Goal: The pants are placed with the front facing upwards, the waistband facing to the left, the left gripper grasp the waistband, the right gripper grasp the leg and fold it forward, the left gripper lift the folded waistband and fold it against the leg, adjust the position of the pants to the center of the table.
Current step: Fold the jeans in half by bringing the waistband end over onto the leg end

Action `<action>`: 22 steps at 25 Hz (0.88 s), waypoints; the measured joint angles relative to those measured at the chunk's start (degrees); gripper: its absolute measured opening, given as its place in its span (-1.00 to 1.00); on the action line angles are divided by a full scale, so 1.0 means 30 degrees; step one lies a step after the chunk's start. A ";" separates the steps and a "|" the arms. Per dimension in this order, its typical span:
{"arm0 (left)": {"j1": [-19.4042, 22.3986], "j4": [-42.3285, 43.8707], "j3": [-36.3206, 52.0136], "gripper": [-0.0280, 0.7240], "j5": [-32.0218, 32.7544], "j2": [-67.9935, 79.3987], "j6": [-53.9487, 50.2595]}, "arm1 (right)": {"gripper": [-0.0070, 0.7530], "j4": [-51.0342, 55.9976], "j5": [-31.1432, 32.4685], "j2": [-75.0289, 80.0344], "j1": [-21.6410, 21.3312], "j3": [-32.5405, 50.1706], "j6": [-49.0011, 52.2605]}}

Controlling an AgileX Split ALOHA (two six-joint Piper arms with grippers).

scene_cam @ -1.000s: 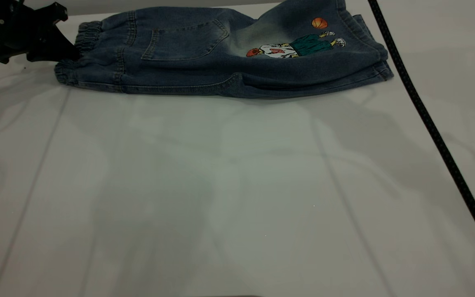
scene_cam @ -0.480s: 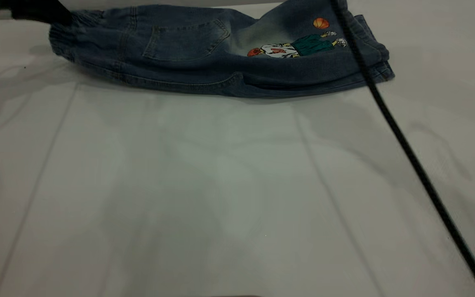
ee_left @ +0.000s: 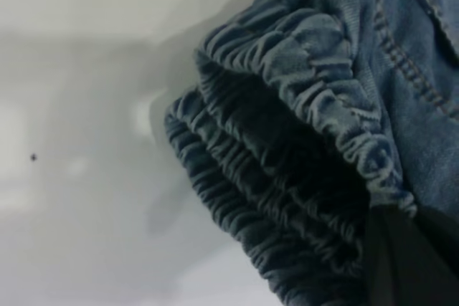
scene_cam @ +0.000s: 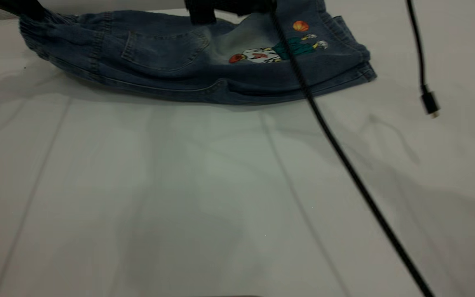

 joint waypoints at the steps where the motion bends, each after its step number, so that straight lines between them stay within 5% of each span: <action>1: 0.0000 0.0054 0.0000 -0.88 0.0084 -0.0116 0.0002 | 0.55 0.0058 0.0000 0.0236 0.0030 -0.0039 0.0000; 11: -0.0467 0.0001 -0.0167 -0.88 0.0771 -0.1316 -0.0053 | 0.55 0.1121 0.0305 0.1713 0.0517 -0.0262 0.0017; 22: -0.2710 -0.0259 -0.2452 -0.88 0.1635 -0.1762 -0.0053 | 0.51 0.1216 0.2822 0.2213 0.1892 -0.0651 -0.0111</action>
